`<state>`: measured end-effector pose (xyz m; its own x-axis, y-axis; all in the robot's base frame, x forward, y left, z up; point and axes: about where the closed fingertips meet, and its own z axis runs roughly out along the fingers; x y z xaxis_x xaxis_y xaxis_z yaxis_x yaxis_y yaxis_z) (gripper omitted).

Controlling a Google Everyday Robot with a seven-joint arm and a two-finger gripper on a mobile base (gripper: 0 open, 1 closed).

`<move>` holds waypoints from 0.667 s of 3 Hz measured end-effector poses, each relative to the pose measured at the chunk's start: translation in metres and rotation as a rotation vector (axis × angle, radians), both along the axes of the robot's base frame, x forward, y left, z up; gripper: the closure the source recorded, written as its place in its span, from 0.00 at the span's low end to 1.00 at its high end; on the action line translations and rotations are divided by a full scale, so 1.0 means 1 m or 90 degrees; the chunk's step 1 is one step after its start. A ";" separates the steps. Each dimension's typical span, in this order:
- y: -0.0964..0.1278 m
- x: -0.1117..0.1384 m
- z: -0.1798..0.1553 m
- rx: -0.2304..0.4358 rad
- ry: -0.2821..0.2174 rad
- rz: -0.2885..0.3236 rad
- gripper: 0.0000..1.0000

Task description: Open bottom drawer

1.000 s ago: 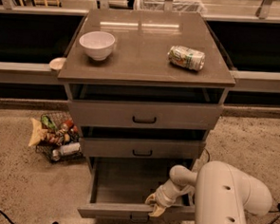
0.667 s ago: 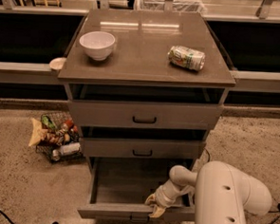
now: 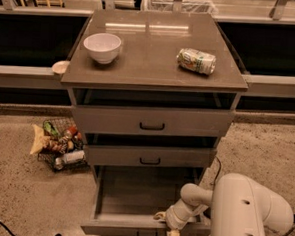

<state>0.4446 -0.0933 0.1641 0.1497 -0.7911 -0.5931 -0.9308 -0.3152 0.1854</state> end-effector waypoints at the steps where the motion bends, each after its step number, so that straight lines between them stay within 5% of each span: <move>1: -0.005 -0.030 0.002 -0.014 0.015 -0.014 0.00; 2: -0.008 -0.061 0.009 -0.030 0.027 -0.022 0.26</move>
Offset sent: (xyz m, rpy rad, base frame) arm -0.0820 -0.0135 0.0174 -0.0692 0.0512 -0.0540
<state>0.3833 -0.1013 0.1734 0.0972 -0.8222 -0.5608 -0.9322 -0.2726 0.2380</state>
